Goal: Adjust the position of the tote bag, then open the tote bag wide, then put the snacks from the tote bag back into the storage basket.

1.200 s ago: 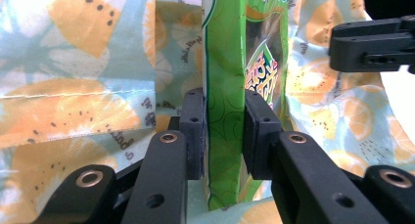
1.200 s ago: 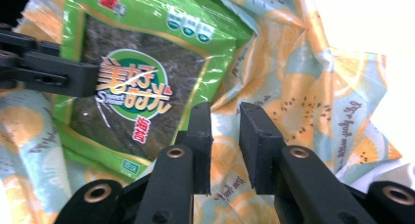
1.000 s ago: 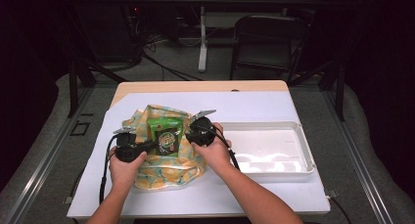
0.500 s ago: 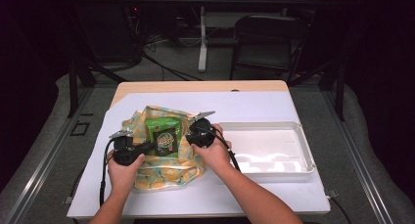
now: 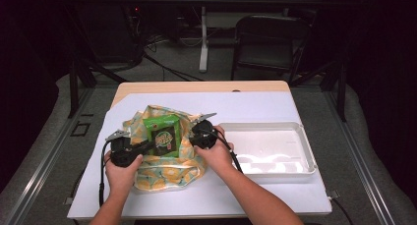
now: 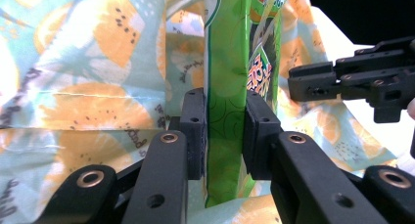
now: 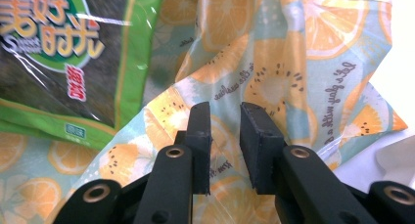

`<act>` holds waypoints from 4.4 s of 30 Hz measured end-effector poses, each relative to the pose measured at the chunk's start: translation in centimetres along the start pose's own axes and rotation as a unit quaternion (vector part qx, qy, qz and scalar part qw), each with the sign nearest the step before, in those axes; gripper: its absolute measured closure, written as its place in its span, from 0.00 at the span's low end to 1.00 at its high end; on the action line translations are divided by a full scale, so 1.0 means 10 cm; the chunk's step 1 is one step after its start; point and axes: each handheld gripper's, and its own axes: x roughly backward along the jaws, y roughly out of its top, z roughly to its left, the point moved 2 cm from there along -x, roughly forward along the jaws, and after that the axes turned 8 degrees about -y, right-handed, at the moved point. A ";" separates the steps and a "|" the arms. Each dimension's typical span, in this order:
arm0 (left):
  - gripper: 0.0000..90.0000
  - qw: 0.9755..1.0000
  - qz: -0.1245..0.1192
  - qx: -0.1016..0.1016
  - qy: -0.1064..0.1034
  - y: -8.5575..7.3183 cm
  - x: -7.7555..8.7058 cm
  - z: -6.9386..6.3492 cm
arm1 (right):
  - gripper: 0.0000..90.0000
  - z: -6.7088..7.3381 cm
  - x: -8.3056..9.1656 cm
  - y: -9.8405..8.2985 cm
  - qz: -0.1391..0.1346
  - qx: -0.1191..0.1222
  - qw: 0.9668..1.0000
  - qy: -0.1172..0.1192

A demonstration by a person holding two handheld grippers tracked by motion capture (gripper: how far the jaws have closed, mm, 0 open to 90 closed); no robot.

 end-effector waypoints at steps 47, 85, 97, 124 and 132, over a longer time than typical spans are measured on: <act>0.82 0.998 -0.034 -0.057 0.021 0.51 0.30 -0.27 | 0.73 0.16 0.44 -0.03 -0.051 0.015 0.997 0.051; 0.82 0.995 -0.031 -0.092 -0.002 0.83 0.08 -0.73 | 0.68 -0.22 0.91 -0.05 -0.076 0.005 0.996 0.052; 0.82 0.995 -0.020 -0.100 -0.014 0.85 -0.11 -0.92 | 0.73 -0.48 1.12 -0.10 -0.098 -0.004 0.994 0.037; 0.82 0.991 0.023 -0.122 -0.050 0.66 -0.73 -1.27 | 0.71 -0.84 1.15 -0.31 -0.112 -0.065 0.991 0.042; 0.82 0.990 0.028 -0.128 -0.057 0.59 -0.79 -1.32 | 0.71 -0.85 1.11 -0.33 -0.109 -0.071 0.991 0.043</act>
